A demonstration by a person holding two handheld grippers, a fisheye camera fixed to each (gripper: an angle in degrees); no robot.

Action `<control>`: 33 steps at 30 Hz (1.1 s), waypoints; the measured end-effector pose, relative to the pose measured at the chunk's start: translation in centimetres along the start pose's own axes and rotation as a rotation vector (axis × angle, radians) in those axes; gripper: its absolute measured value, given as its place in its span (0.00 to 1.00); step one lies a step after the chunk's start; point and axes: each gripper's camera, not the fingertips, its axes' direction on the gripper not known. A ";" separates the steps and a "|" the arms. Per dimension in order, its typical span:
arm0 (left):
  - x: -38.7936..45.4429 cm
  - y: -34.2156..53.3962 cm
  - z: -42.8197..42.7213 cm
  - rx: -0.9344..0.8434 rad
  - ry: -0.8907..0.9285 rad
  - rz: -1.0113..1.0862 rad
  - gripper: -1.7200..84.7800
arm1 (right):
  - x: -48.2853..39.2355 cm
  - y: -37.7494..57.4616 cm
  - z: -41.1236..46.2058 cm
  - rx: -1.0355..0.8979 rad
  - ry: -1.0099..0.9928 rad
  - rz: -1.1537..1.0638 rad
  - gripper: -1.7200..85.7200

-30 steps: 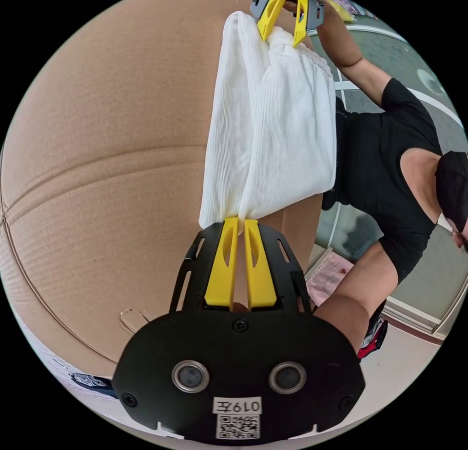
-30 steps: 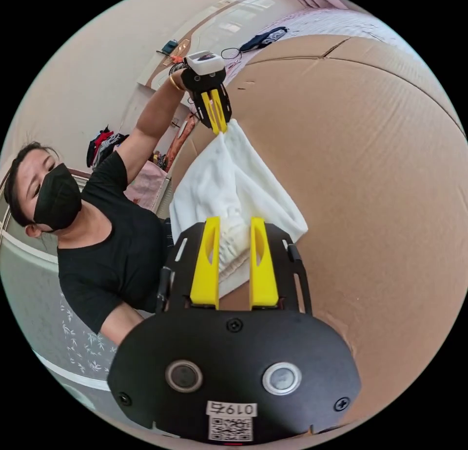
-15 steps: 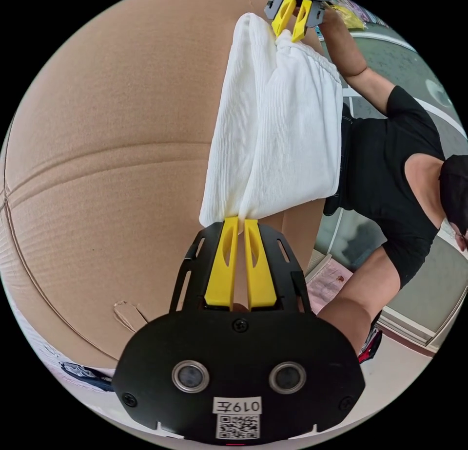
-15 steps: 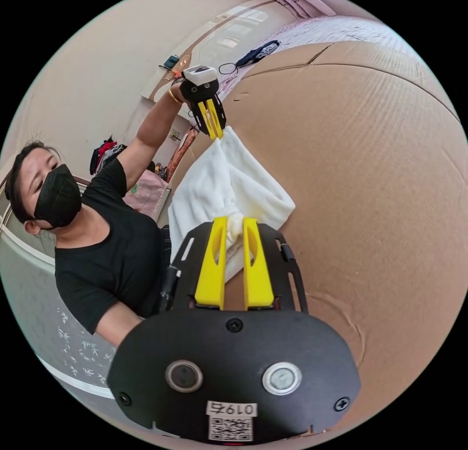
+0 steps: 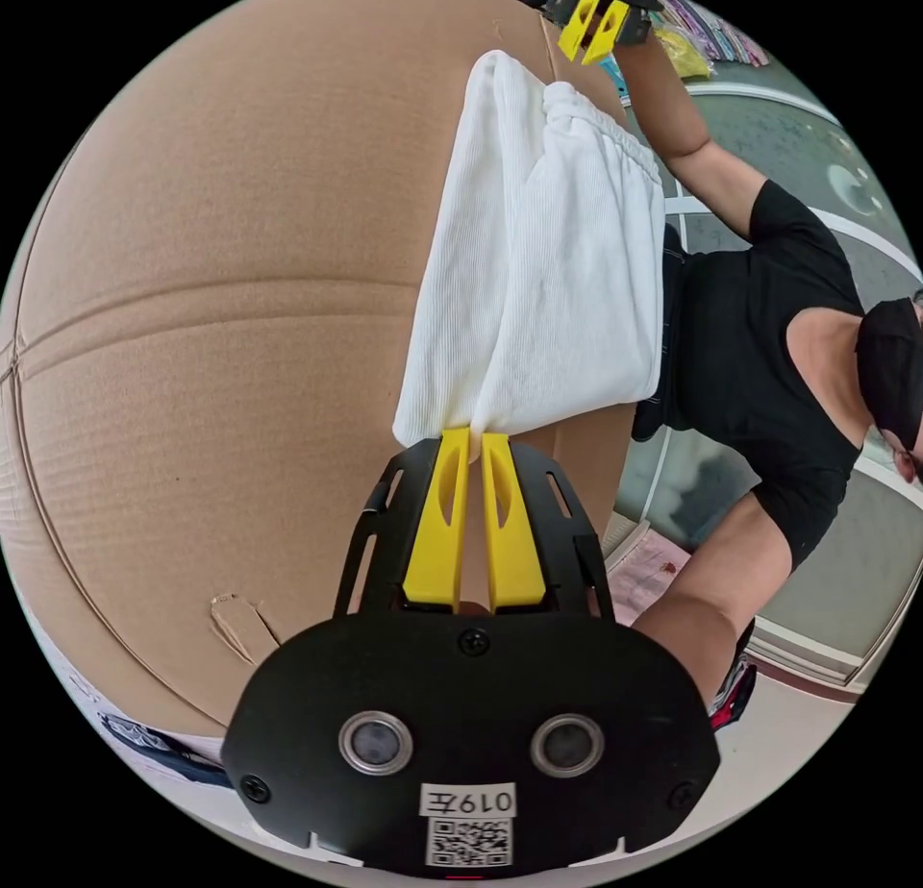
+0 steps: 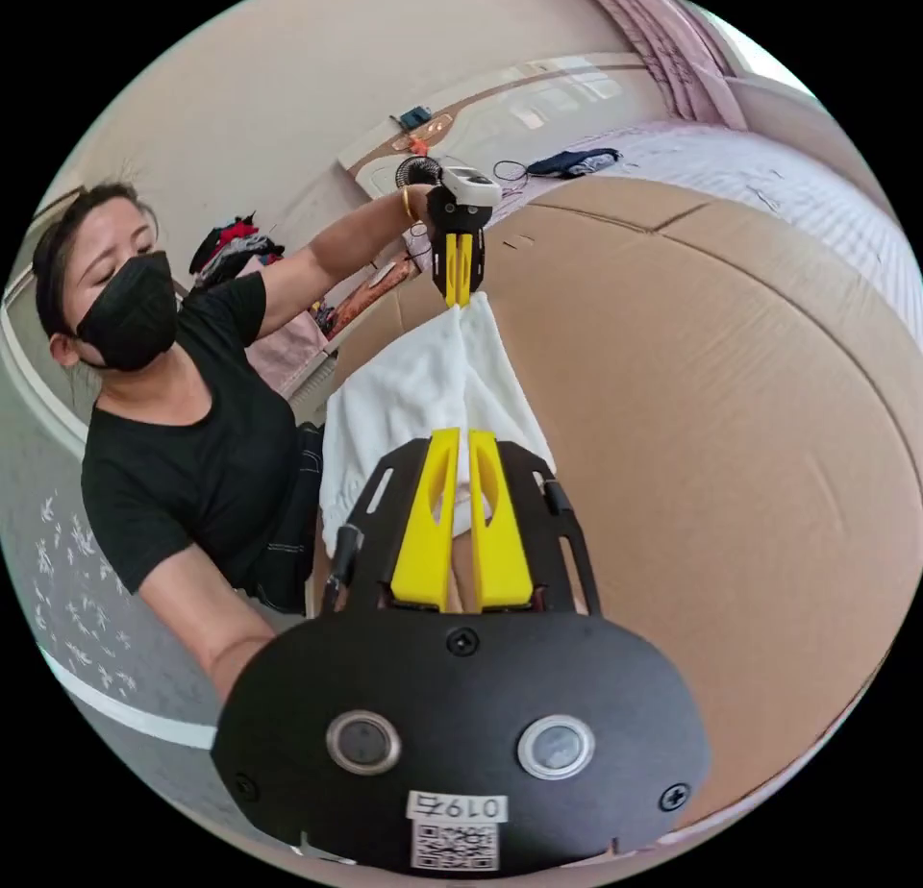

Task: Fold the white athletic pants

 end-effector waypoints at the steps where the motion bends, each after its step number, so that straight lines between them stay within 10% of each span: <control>1: 0.2 -0.2 0.1 -0.016 -0.006 -0.001 0.03 | 1.4 -1.7 -0.7 -0.055 -0.013 -0.016 0.06; 10: 1.4 0.4 0.7 -0.036 -0.035 0.007 0.02 | 11.1 -11.6 3.0 -0.498 -0.248 -0.104 0.12; 33: 3.6 4.7 2.3 -0.121 -0.085 0.077 0.03 | 19.8 -15.4 6.5 -0.754 -0.410 -0.103 0.03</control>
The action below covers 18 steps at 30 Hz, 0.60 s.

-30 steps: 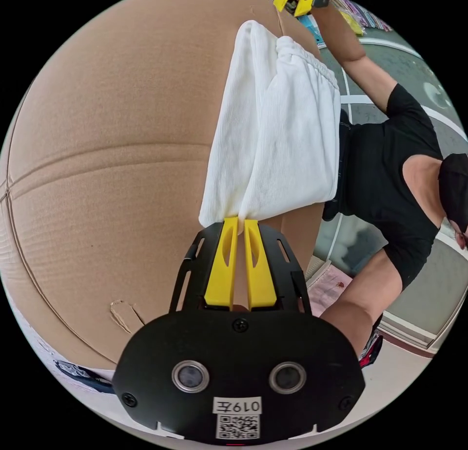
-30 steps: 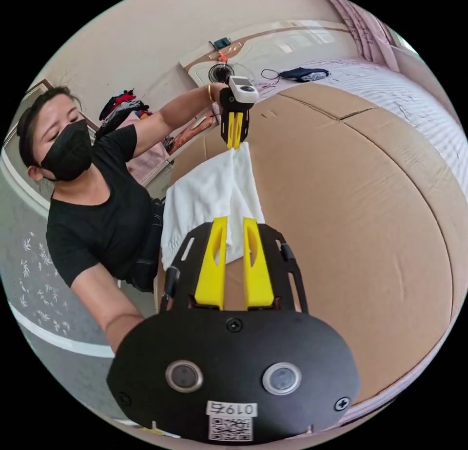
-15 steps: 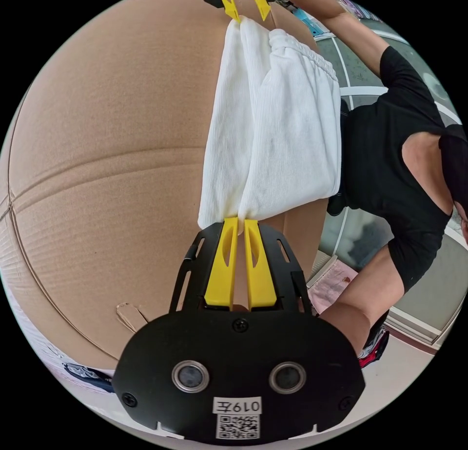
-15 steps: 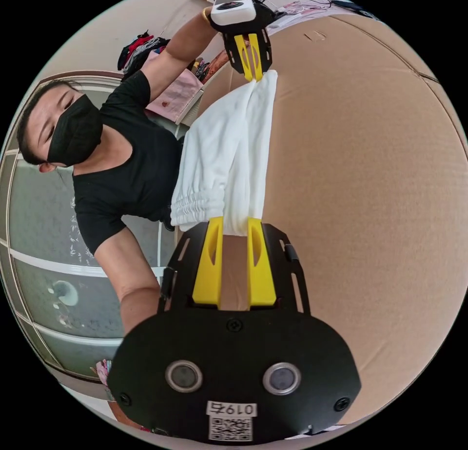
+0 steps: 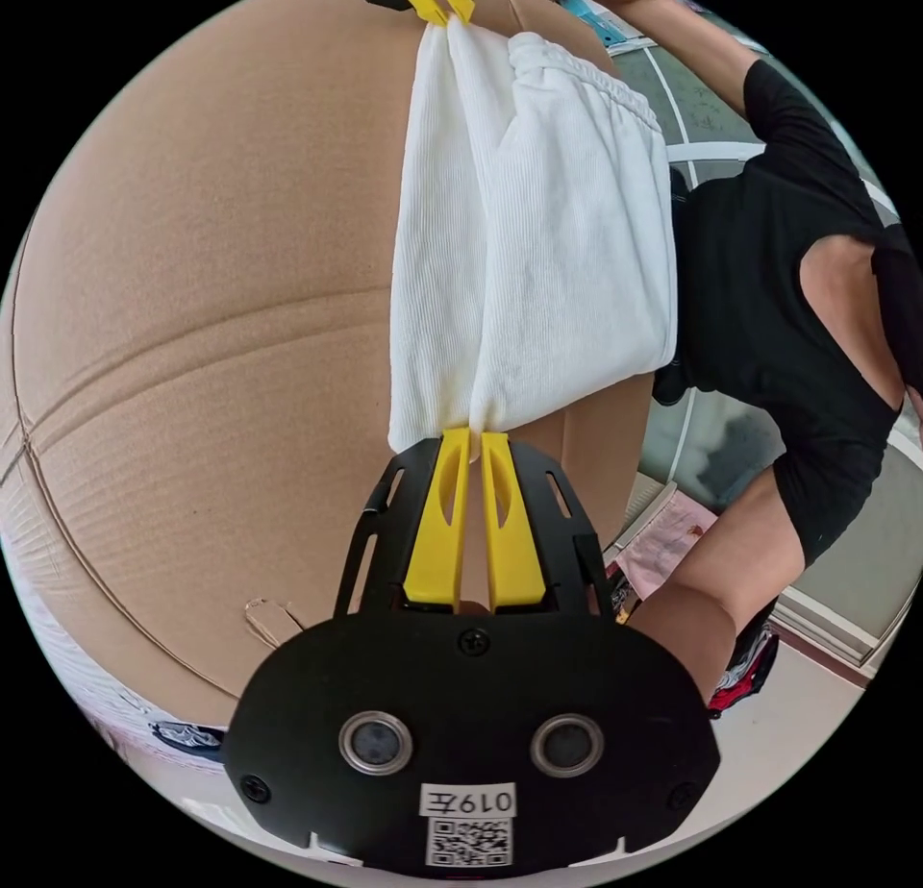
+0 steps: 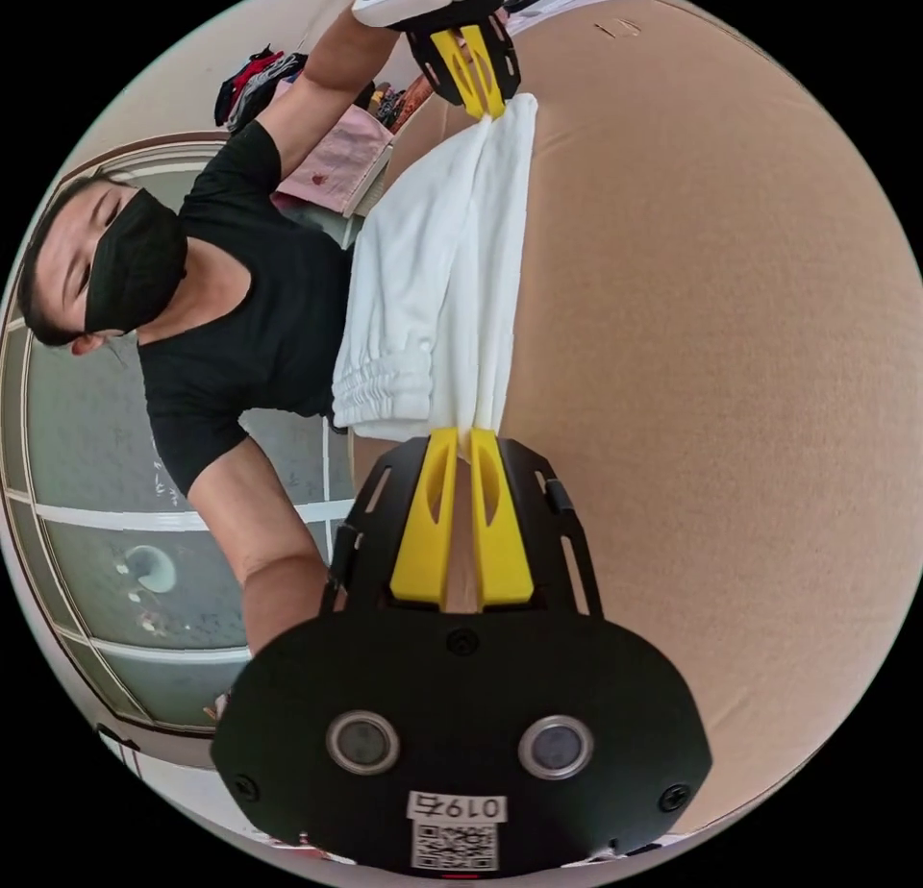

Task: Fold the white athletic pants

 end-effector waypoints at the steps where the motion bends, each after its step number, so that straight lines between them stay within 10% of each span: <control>1: -0.1 0.4 0.1 -0.002 0.006 -0.005 0.03 | 0.4 0.3 0.2 0.008 -0.020 0.012 0.03; 18: 0.3 13.7 -1.6 0.317 0.108 -0.047 0.03 | -10.3 9.9 5.2 0.492 0.264 0.048 0.10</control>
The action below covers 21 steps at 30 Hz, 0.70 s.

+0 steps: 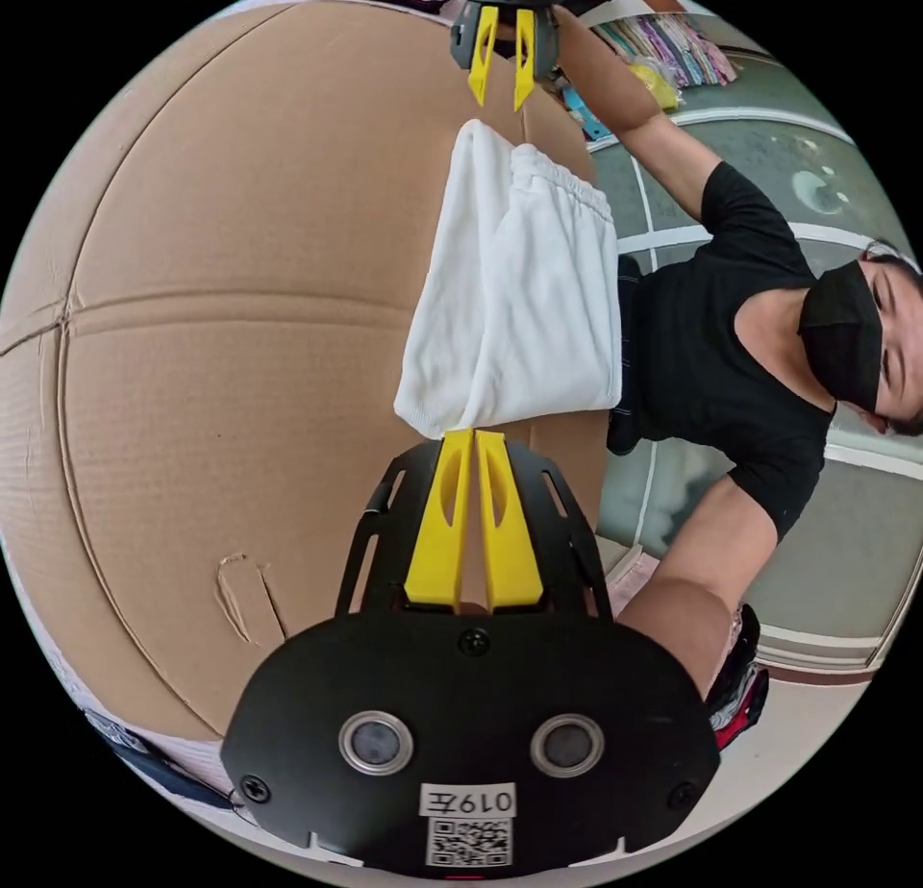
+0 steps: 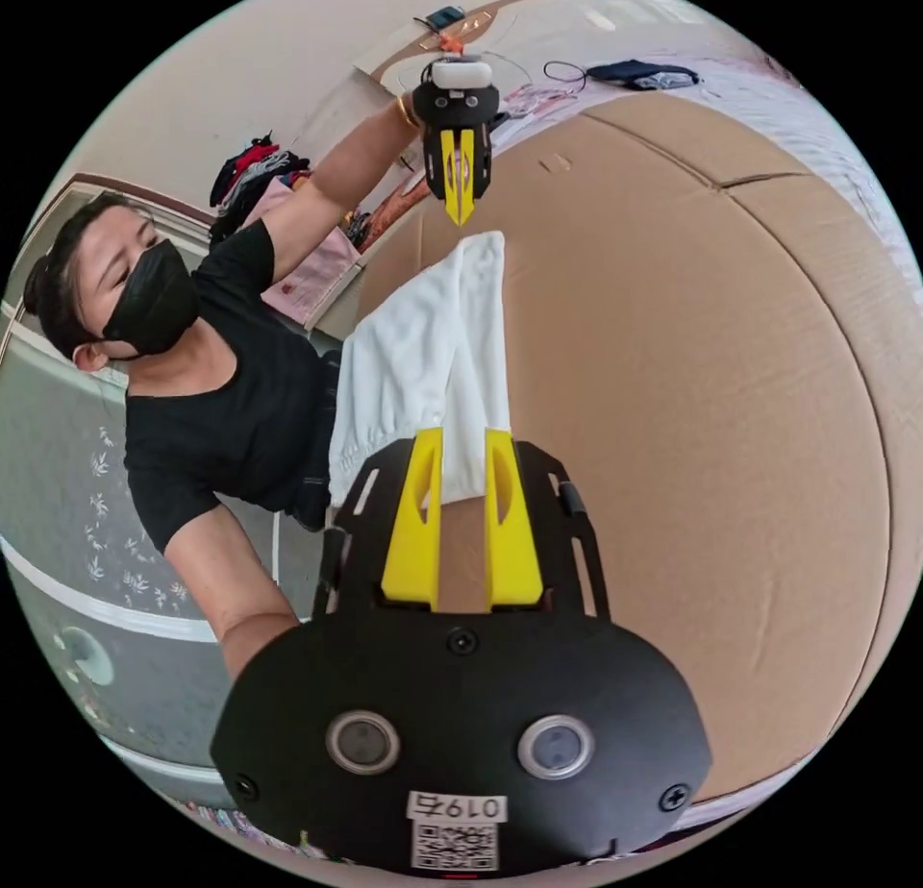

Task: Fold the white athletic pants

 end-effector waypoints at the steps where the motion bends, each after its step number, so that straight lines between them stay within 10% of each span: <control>1: 1.4 0.6 -0.4 0.057 0.000 0.047 0.03 | -1.7 0.6 0.6 0.044 0.014 -0.006 0.09; 15: 1.6 7.5 3.9 0.130 -0.073 -0.029 0.03 | -9.7 7.7 15.7 0.103 0.011 0.050 0.03; 21: 2.5 18.1 -0.5 0.600 -0.147 -0.177 0.05 | -14.7 13.6 15.6 0.362 0.086 0.058 0.08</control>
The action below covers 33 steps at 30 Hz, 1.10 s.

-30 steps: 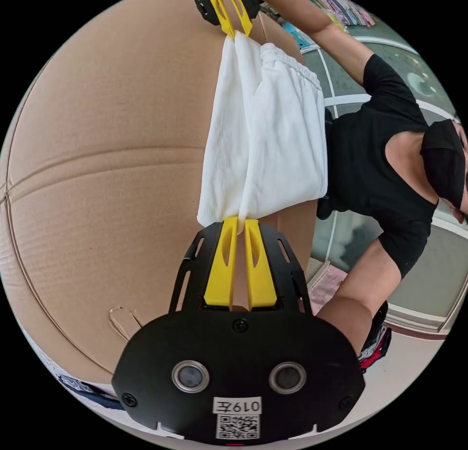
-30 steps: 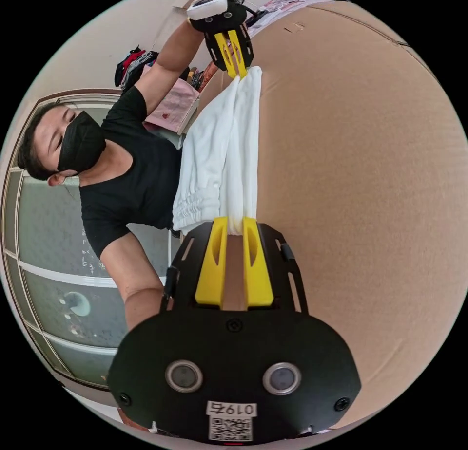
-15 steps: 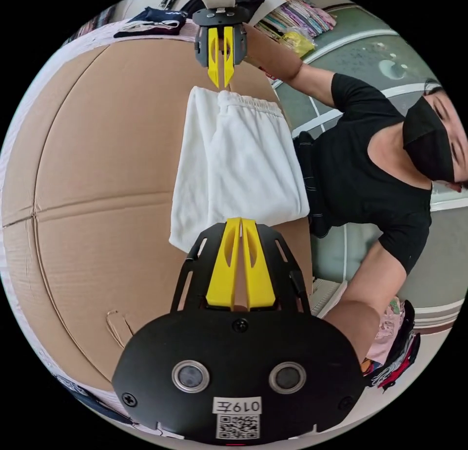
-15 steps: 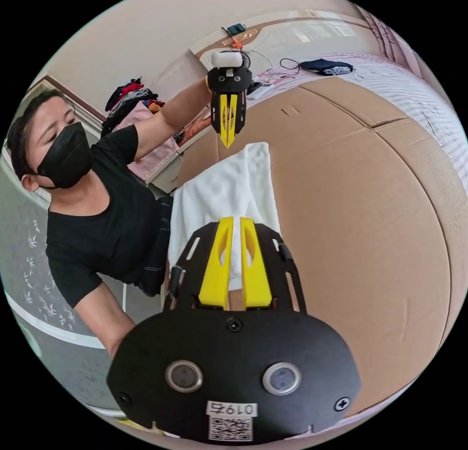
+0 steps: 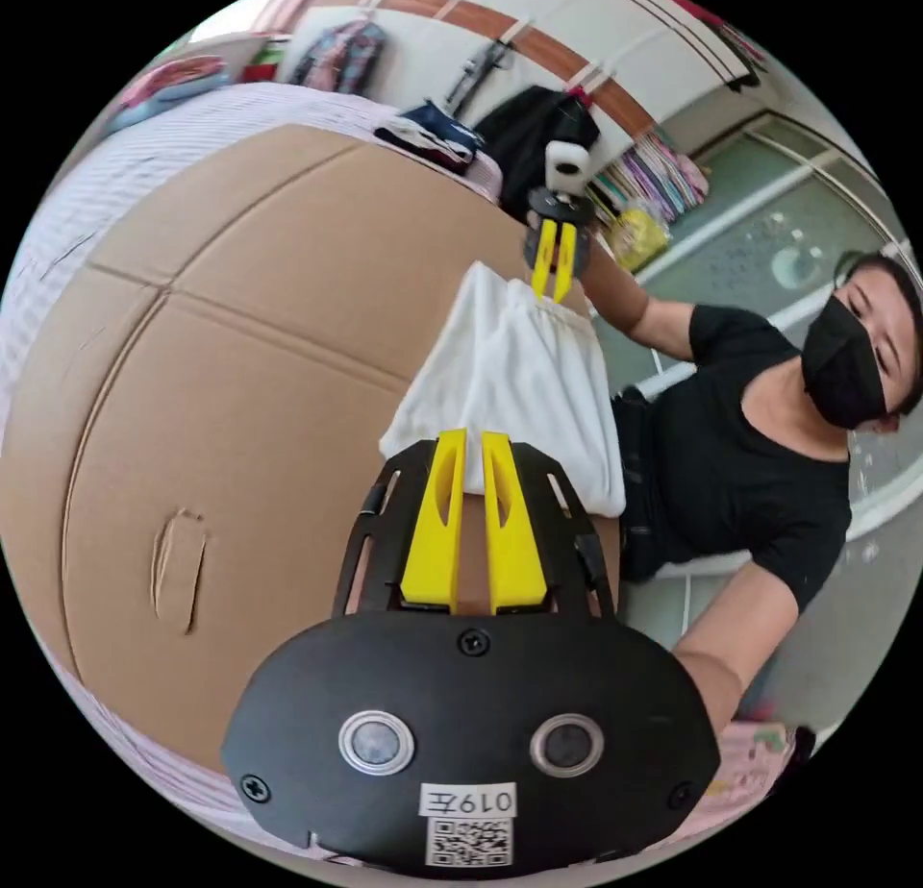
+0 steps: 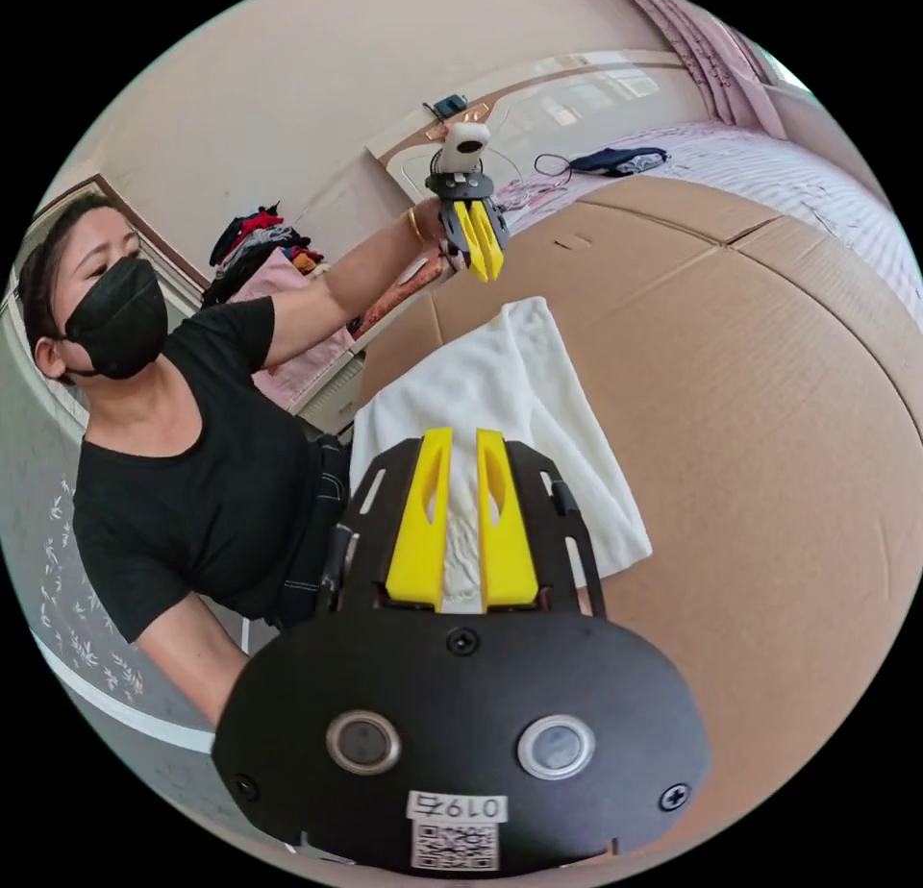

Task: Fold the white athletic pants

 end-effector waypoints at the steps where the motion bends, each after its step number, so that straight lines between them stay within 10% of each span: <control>1: -1.1 2.3 -1.4 0.103 -0.035 -0.121 0.05 | -0.9 1.2 0.0 0.047 0.012 0.020 0.09; 10: -5.3 14.0 1.1 0.457 0.164 -0.553 0.13 | -6.3 5.4 6.5 0.119 0.080 0.079 0.10; 33: -6.9 5.0 0.0 -0.036 -0.142 -0.620 0.04 | -10.3 7.3 10.6 0.051 0.269 0.134 0.10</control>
